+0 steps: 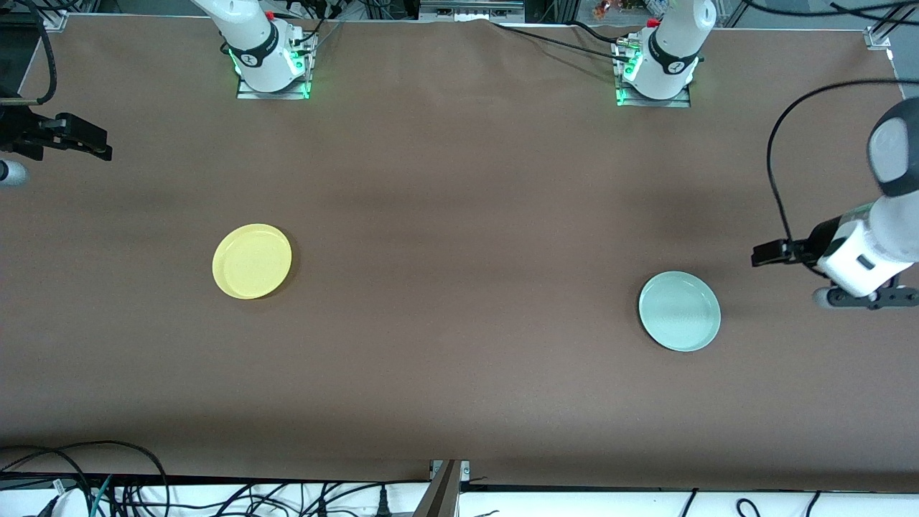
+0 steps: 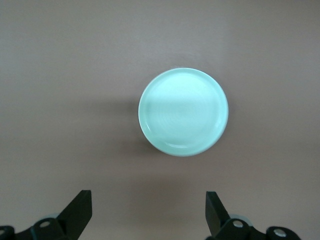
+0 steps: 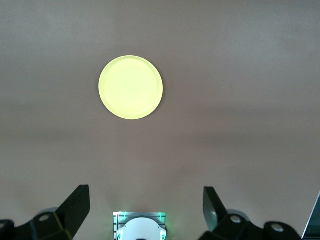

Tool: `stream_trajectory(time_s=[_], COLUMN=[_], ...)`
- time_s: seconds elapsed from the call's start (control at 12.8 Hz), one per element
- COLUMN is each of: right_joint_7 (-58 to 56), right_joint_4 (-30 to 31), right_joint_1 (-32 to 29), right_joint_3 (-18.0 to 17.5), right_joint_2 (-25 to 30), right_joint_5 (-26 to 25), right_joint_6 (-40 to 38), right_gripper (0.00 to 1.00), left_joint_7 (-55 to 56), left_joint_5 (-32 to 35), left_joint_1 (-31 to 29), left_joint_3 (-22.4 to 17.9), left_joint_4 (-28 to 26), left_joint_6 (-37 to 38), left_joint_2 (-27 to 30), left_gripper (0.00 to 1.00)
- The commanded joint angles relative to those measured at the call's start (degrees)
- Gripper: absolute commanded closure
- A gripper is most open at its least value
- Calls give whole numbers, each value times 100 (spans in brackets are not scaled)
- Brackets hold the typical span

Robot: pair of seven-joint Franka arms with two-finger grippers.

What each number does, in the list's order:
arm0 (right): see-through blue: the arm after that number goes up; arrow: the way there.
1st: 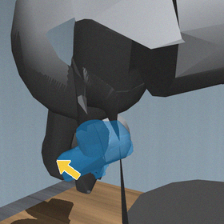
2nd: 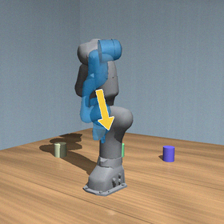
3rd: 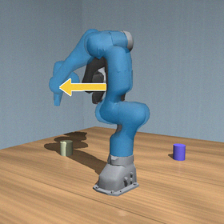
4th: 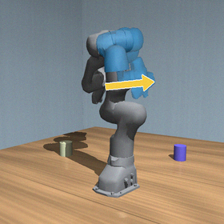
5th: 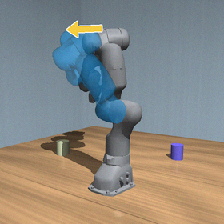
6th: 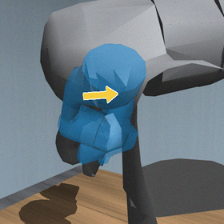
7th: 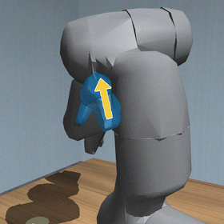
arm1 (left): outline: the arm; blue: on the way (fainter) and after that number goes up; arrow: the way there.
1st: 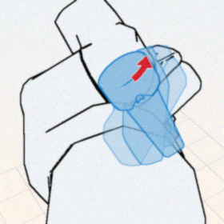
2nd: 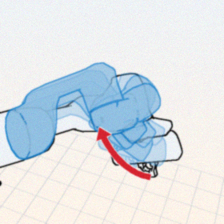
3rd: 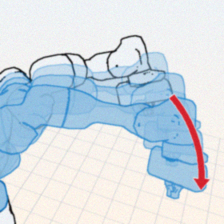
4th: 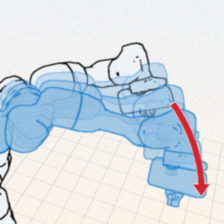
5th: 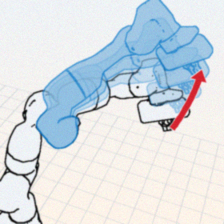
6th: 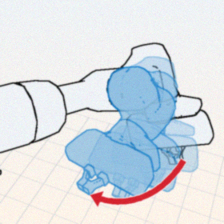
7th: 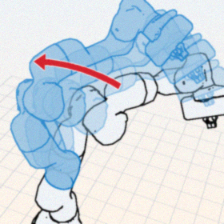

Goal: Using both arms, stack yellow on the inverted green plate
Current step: 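Reach the left gripper down to the rim of the green plate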

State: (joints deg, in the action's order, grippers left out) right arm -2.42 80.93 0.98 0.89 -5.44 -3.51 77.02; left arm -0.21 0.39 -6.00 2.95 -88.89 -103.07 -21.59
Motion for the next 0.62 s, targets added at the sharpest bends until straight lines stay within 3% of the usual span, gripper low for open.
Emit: stream_trajectory(time_s=[0.0,0.31,0.55], right_joint_7=[-13,-13,-48], right_joint_4=[-87,-113,-245], right_joint_1=[-11,-2,-1], right_joint_3=[-1,-9,-10], right_joint_2=[-27,-88,-177], right_joint_5=[-54,-80,-98], right_joint_6=[-21,-3,14], right_gripper=[0,0,0], left_joint_7=[4,57,57], left_joint_5=[136,110,128], left_joint_1=[-322,-358,-367], left_joint_3=[3,12,12], left_joint_4=[-382,-647,-1873], left_joint_6=[-1220,-1672,-3083], left_joint_2=[-791,-1241,-1041], left_gripper=[0,0,0])
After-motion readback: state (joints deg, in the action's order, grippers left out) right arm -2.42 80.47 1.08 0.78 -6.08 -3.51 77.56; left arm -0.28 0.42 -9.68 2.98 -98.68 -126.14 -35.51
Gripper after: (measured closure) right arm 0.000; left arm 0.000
